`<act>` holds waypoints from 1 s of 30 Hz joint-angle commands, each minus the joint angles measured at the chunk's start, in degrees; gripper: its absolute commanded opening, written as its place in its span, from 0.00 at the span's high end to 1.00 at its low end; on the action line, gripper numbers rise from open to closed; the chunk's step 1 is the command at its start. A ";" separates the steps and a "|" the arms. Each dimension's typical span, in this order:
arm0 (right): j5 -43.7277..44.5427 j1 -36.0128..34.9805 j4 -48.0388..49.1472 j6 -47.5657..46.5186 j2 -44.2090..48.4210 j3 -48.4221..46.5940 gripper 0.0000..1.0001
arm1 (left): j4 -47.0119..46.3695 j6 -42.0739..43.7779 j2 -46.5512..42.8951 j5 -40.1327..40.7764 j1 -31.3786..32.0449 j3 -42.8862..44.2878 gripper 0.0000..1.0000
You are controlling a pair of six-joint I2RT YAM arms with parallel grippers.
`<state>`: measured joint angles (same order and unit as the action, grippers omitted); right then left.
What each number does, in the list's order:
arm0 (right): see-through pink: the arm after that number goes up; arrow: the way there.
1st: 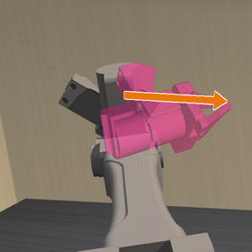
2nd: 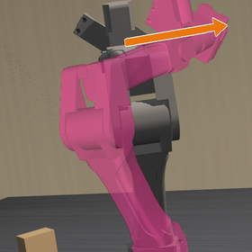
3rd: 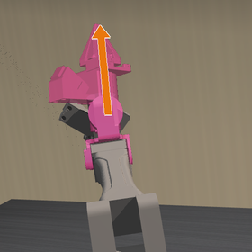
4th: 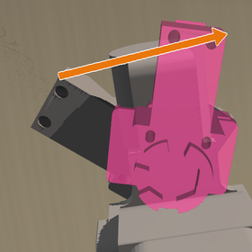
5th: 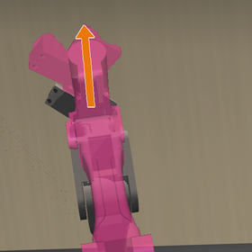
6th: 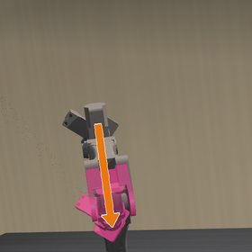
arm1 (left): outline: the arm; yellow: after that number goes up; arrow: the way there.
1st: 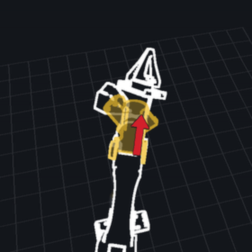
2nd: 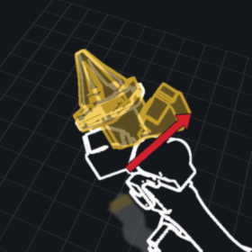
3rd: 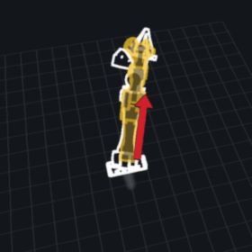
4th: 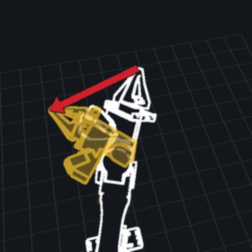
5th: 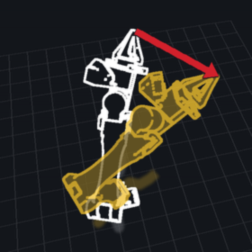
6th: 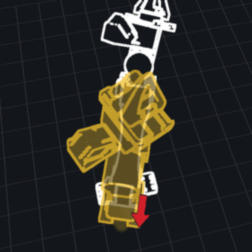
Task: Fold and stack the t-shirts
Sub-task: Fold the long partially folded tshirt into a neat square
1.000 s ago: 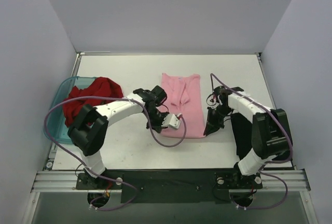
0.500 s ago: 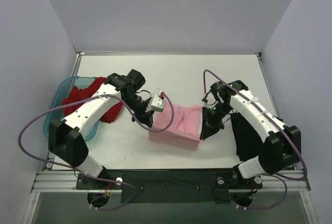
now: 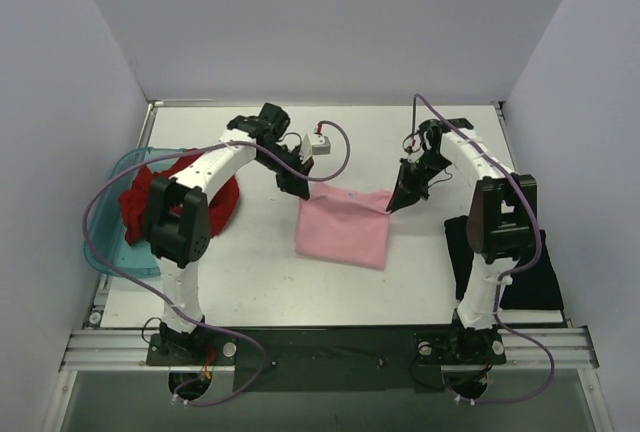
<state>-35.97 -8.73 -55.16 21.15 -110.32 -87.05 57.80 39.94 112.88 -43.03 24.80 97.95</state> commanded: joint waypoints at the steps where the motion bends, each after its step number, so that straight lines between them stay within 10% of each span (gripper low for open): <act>1: 1.77 1.70 2.59 3.55 -4.71 -5.23 1.00 | -8.31 -11.18 5.32 0.05 -0.71 6.10 1.00; 21: 3.71 5.65 9.79 10.22 -9.56 -10.42 1.00 | -27.53 -25.77 7.35 1.00 -0.98 6.20 1.00; 27: 8.10 6.79 16.92 14.44 -16.23 -14.02 0.64 | -34.24 -32.91 13.76 9.61 -0.71 8.38 0.44; 30: 10.47 7.94 17.10 14.71 -18.61 -20.59 0.61 | -33.72 -33.09 17.45 14.63 -1.24 13.83 0.39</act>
<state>-30.15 -2.37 -39.59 33.56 -126.63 -100.86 28.99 10.48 125.80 -36.01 24.21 105.21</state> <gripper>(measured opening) 0.378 0.590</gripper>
